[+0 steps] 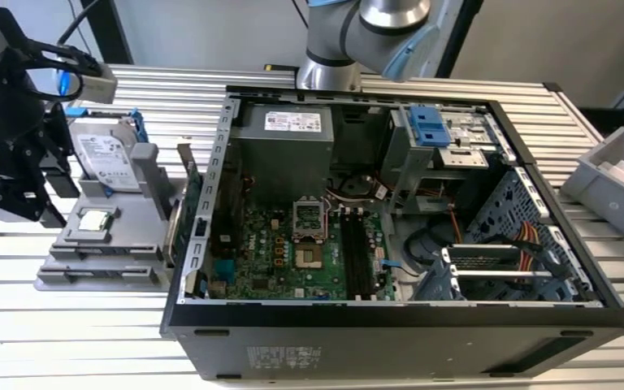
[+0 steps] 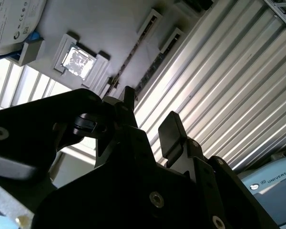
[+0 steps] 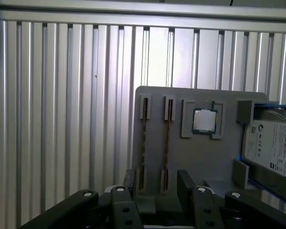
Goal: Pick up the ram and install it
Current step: 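Pick up the ram and move it above insertion slot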
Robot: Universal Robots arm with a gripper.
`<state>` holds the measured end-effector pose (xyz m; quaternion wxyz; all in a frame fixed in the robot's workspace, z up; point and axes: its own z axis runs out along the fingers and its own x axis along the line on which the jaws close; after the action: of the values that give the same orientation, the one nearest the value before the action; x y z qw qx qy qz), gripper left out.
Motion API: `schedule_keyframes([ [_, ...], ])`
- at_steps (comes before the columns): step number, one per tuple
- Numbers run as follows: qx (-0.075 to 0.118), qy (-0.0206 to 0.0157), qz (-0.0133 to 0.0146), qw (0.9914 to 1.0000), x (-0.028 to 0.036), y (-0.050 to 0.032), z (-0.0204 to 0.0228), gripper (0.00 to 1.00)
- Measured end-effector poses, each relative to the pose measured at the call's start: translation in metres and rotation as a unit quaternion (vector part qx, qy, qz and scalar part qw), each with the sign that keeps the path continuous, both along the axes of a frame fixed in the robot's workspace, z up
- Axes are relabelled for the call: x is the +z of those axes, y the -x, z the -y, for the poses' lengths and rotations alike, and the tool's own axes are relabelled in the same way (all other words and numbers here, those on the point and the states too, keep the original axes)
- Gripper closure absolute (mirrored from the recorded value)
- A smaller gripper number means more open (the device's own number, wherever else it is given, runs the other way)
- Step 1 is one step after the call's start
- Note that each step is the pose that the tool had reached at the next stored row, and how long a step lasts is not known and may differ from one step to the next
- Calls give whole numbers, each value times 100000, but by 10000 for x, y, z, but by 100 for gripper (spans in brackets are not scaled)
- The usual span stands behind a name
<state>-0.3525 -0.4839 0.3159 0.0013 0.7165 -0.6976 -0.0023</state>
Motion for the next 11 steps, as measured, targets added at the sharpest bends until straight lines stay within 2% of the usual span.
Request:
schedule_keyframes([
  [11, -7, 621, -5, 99998, -86, 3, 0, 0],
])
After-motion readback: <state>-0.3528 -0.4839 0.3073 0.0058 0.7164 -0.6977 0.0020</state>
